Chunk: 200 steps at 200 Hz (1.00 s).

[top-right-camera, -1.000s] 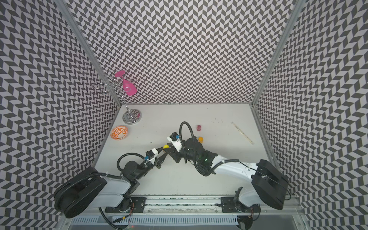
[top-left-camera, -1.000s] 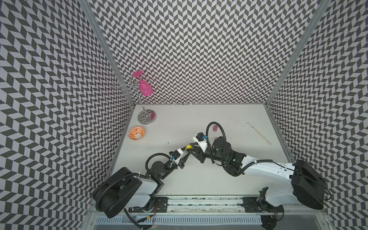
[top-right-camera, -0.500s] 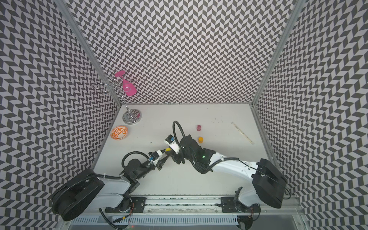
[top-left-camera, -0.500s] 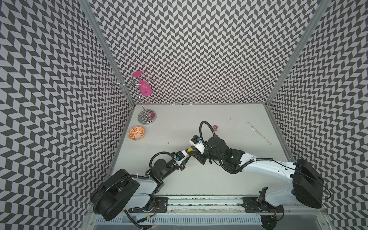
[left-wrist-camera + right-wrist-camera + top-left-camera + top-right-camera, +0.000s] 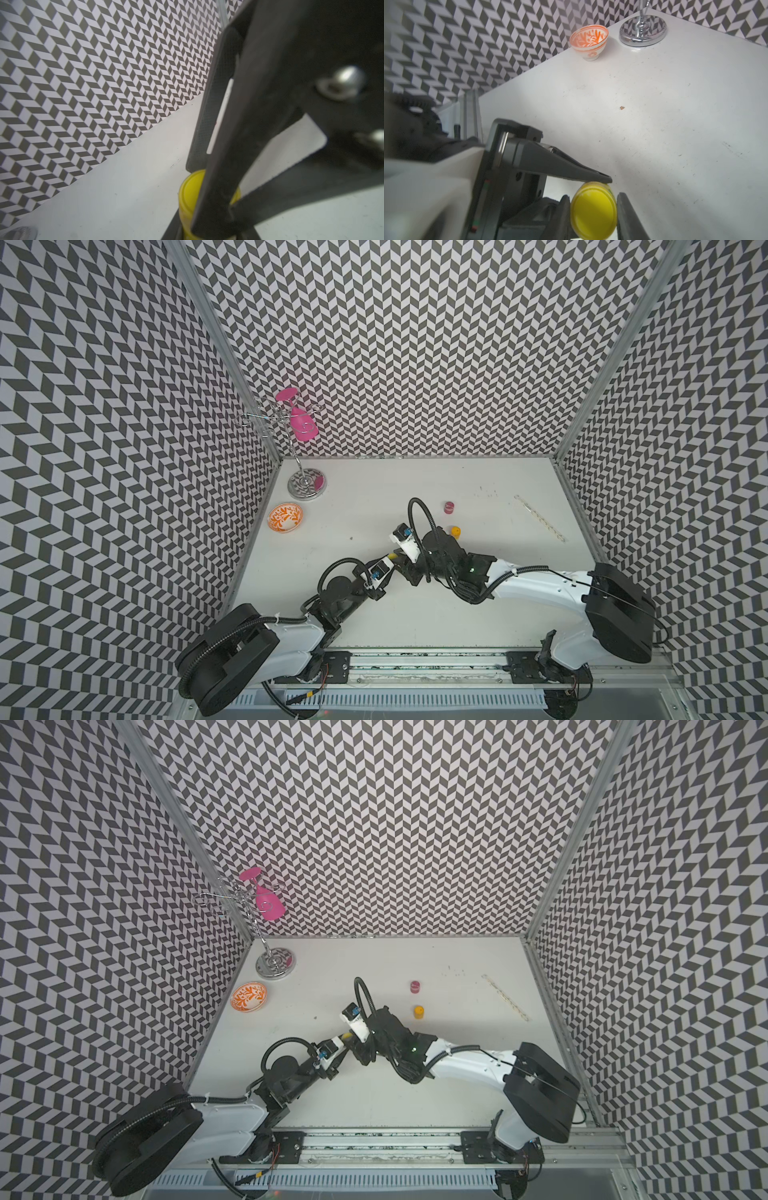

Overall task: Close the paint jar lid
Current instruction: Close the lid on the paint jar.

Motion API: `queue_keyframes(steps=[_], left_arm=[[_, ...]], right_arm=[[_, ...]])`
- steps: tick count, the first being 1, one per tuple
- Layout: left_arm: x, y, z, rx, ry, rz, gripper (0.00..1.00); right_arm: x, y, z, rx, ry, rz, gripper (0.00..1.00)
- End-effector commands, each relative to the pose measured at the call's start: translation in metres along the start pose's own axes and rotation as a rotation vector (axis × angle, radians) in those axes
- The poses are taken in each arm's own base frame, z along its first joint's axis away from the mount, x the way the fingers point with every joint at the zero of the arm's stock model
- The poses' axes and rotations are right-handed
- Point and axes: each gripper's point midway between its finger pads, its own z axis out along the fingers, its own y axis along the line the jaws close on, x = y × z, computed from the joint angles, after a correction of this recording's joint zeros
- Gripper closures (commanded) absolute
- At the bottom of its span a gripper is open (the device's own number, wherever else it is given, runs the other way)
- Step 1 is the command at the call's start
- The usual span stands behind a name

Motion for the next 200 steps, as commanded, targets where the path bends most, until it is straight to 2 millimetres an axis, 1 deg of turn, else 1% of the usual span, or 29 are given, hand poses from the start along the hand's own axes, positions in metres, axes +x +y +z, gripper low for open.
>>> queue_keyframes(steps=[1,19,30,53,83,104,121,135,161,180,200], left_arm=[[-0.136,0.034,-0.044,-0.167,-0.565,0.028,0.77],[-0.138,0.048,-0.056,-0.254,-0.601,0.008,0.77],[-0.139,0.055,-0.061,-0.298,-0.618,-0.001,0.77],[-0.133,0.058,-0.057,-0.318,-0.589,-0.018,0.76],[-0.133,0.062,-0.059,-0.334,-0.591,-0.034,0.76],[-0.130,0.061,-0.055,-0.330,-0.564,-0.038,0.76],[-0.129,0.061,-0.054,-0.325,-0.561,-0.044,0.76],[-0.128,0.060,-0.052,-0.319,-0.553,-0.048,0.76],[-0.124,0.055,-0.049,-0.292,-0.541,-0.049,0.76],[-0.118,0.050,-0.040,-0.258,-0.496,-0.051,0.76],[-0.110,0.050,-0.030,-0.255,-0.441,-0.062,0.76]], right_arm=[[0.089,-0.021,0.024,0.130,0.229,0.241,0.80],[0.101,-0.015,0.037,0.121,0.234,0.357,0.81],[0.107,-0.006,0.043,0.104,0.226,0.406,0.81],[0.114,0.001,0.053,0.112,0.205,0.461,0.81],[0.116,-0.001,0.054,0.125,0.179,0.480,0.80],[0.114,-0.004,0.050,0.148,0.175,0.464,0.76],[0.112,-0.005,0.048,0.154,0.171,0.456,0.68],[0.110,-0.006,0.046,0.158,0.162,0.452,0.59],[0.106,-0.010,0.039,0.177,0.141,0.447,0.47],[0.102,-0.012,0.029,0.184,0.113,0.447,0.41],[0.102,-0.015,0.018,0.189,0.090,0.447,0.36]])
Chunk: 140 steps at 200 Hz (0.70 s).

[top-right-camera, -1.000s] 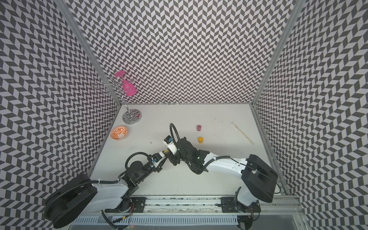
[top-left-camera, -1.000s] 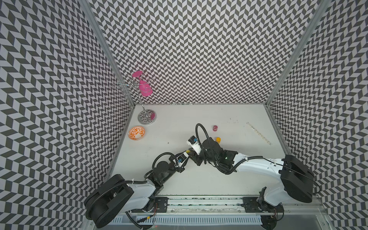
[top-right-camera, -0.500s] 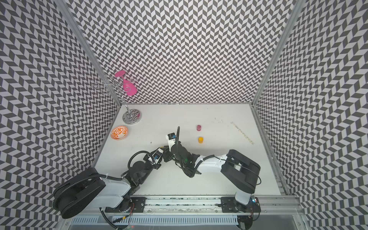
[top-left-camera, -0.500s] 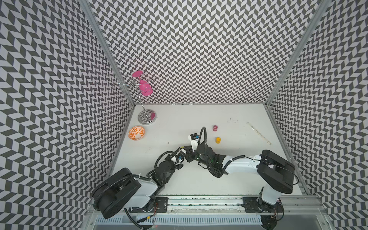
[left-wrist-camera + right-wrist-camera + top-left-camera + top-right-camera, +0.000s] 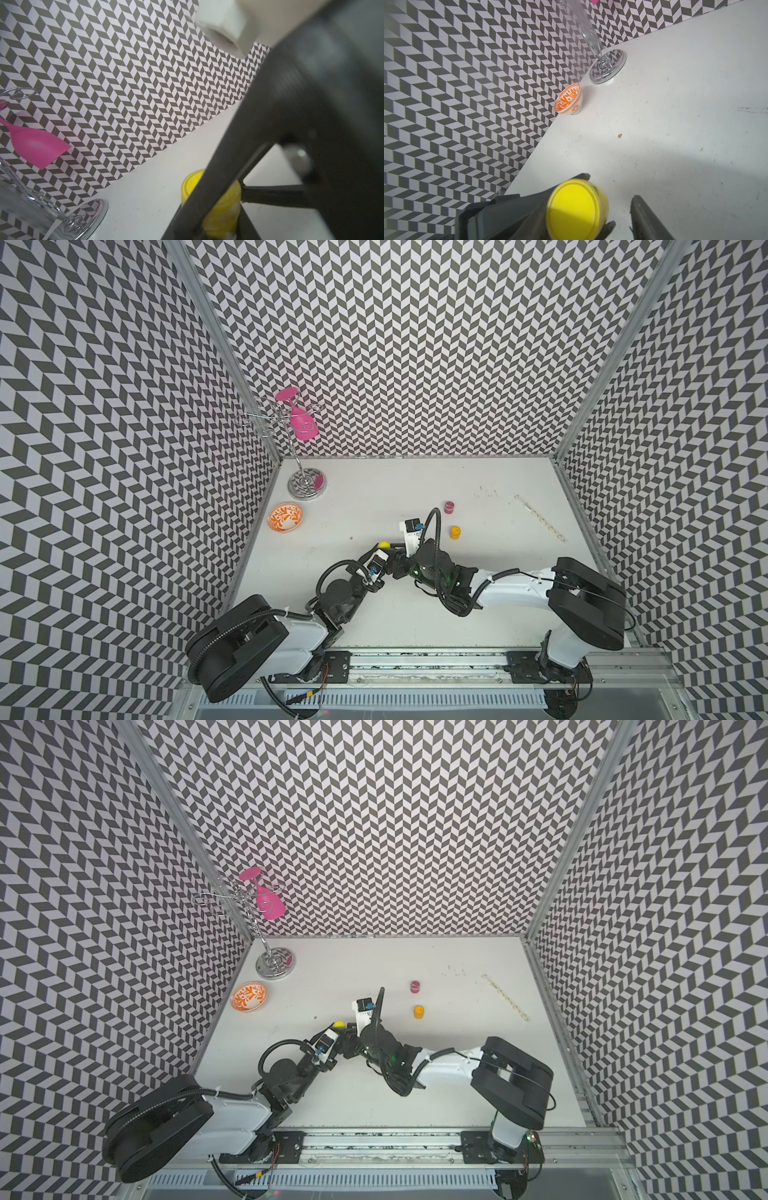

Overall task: Close the paint jar lid
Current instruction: Close the lid on the paint jar, then screw the lid onto the paint jar.

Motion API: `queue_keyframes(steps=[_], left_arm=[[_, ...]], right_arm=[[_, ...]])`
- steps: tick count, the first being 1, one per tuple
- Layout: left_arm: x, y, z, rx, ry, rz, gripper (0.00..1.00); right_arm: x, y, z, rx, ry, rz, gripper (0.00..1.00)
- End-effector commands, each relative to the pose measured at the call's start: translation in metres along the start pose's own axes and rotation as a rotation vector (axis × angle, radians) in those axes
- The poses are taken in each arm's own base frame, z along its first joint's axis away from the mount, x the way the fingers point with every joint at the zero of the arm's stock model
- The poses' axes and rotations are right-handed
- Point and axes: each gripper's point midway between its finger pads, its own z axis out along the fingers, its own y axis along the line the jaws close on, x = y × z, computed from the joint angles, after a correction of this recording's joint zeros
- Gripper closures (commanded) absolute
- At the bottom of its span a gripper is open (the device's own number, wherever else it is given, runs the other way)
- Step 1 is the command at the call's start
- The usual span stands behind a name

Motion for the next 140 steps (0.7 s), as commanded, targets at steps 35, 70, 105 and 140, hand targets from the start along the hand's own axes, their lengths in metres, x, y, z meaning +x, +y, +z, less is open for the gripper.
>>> queue_keyframes(steps=[35,70,105,140], left_arm=[[-0.080,0.024,-0.005,-0.043,-0.315,-0.144,0.75],[-0.071,0.021,0.008,0.009,-0.259,-0.185,0.75],[-0.070,0.011,0.014,0.088,-0.257,-0.203,0.75],[-0.073,-0.004,0.021,0.184,-0.251,-0.204,0.75]], right_arm=[[0.088,-0.069,-0.041,0.205,0.279,-0.082,0.32],[0.078,-0.069,-0.059,0.202,0.256,-0.111,0.28],[0.054,-0.069,-0.082,0.217,0.197,-0.186,0.26],[0.012,-0.052,-0.111,0.152,0.087,-0.327,0.24]])
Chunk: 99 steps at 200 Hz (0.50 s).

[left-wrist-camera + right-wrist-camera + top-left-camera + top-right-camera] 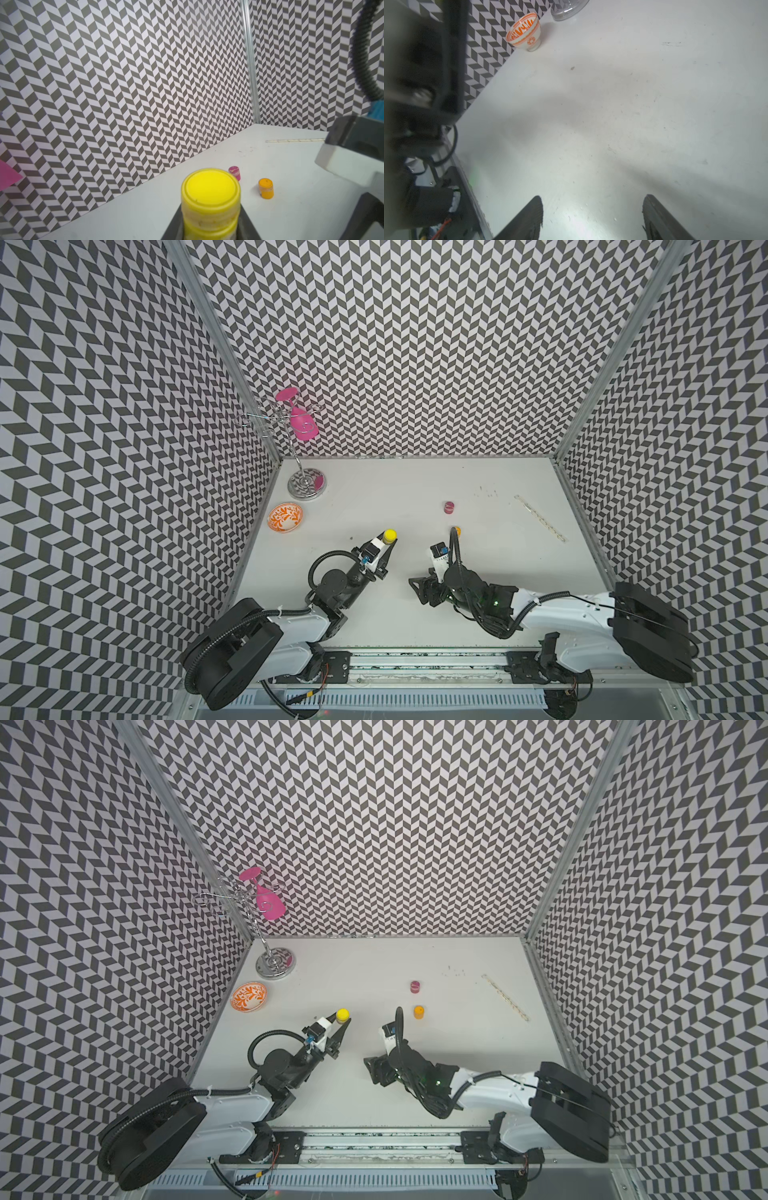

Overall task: Close the paint jar lid
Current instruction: Screw the lid onto the paint jar.

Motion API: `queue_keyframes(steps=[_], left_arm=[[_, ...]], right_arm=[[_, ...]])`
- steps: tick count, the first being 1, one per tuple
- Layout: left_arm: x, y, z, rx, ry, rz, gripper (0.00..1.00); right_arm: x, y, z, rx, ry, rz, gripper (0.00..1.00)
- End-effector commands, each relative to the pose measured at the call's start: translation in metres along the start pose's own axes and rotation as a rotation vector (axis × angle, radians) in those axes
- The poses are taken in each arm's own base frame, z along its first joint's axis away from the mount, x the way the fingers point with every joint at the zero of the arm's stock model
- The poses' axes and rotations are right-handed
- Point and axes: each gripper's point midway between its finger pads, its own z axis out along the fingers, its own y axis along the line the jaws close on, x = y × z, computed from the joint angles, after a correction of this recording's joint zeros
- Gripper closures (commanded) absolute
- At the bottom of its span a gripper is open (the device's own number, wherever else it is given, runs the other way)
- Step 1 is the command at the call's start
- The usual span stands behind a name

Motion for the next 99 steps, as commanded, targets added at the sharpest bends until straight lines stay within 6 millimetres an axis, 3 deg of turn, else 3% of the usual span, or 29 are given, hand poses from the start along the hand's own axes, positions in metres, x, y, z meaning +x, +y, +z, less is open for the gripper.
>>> queue_keyframes(steps=[1,32,59,74,99], left_arm=[[-0.015,-0.013,0.004,0.089,-0.056,-0.033,0.75],[-0.020,-0.035,0.005,0.224,-0.081,-0.040,0.75],[-0.029,-0.066,-0.002,0.428,-0.134,-0.040,0.75],[-0.035,-0.089,-0.011,0.587,-0.173,-0.046,0.75],[-0.049,-0.122,-0.041,0.858,-0.269,-0.072,0.75]], right_arm=[[-0.036,0.002,-0.026,0.001,-0.111,-0.122,0.24],[-0.086,-0.008,-0.062,-0.009,-0.254,-0.189,0.23],[-0.123,-0.006,-0.093,-0.054,-0.363,-0.300,0.23],[-0.125,0.015,-0.102,-0.192,-0.367,-0.430,0.22],[-0.108,0.059,-0.115,-0.477,-0.383,-0.615,0.28]])
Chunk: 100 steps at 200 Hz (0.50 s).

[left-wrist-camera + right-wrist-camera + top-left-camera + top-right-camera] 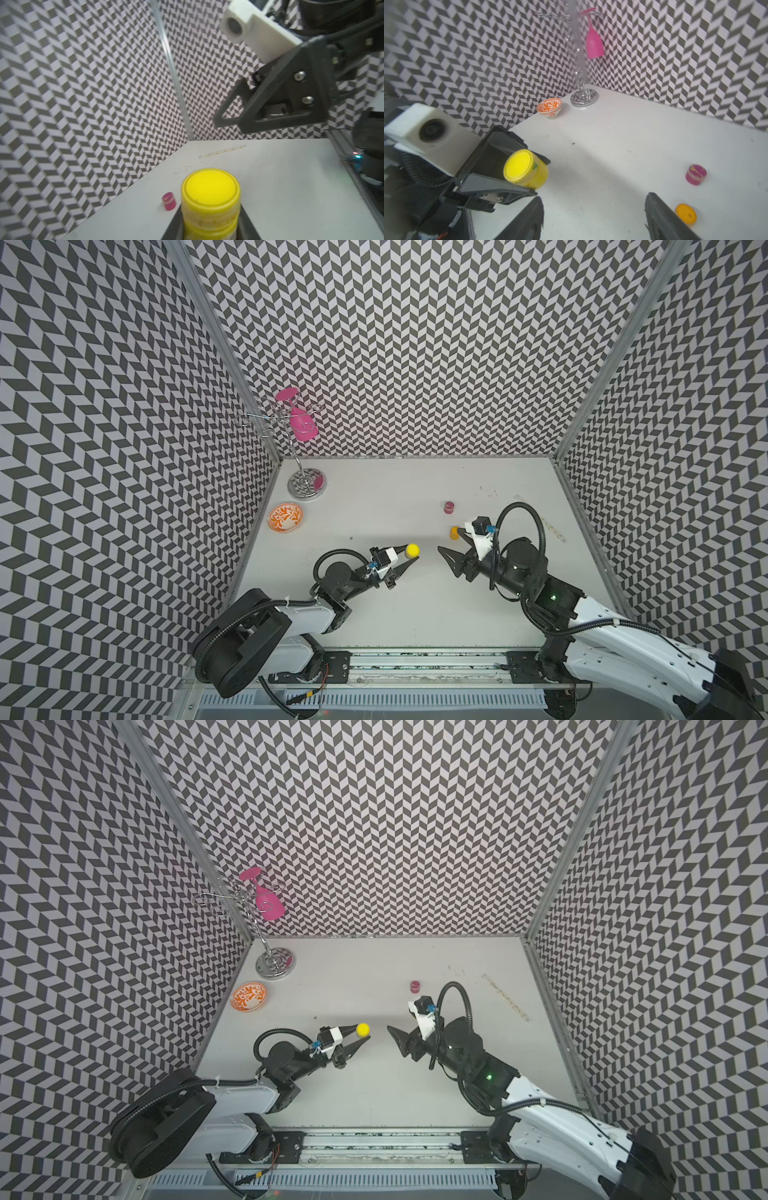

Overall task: Close the paint jar lid
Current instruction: Screw the lid onto the paint jar.

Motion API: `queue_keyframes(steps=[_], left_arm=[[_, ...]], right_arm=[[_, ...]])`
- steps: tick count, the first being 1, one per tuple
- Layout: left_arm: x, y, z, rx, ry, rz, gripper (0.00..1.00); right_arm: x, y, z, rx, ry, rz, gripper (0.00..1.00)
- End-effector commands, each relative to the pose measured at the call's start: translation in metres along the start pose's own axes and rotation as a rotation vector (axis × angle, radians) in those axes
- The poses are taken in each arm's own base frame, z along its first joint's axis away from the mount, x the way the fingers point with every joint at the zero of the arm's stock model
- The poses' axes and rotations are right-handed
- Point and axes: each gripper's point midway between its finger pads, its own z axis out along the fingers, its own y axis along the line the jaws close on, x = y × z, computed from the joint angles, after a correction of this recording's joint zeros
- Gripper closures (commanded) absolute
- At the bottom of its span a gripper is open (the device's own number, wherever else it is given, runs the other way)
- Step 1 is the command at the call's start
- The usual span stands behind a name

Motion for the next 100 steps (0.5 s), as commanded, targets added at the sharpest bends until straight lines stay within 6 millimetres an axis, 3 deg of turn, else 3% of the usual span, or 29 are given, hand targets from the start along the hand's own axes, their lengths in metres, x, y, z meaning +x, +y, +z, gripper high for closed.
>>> queue_keyframes(steps=[1,18,55,100], left_arm=[[-0.028,-0.054,-0.006,0.348,-0.140,0.003,0.75],[-0.026,-0.061,-0.005,0.413,-0.139,-0.023,0.76],[-0.017,-0.055,0.001,0.390,-0.103,-0.034,0.75],[-0.012,-0.053,0.005,0.379,-0.081,-0.049,0.76]], right_arm=[[-0.011,0.060,-0.011,-0.355,-0.076,-0.218,0.28],[-0.008,0.065,-0.013,-0.385,-0.091,-0.280,0.30],[-0.008,0.083,-0.024,-0.495,-0.127,-0.338,0.33],[0.004,0.096,-0.020,-0.576,-0.072,-0.348,0.38]])
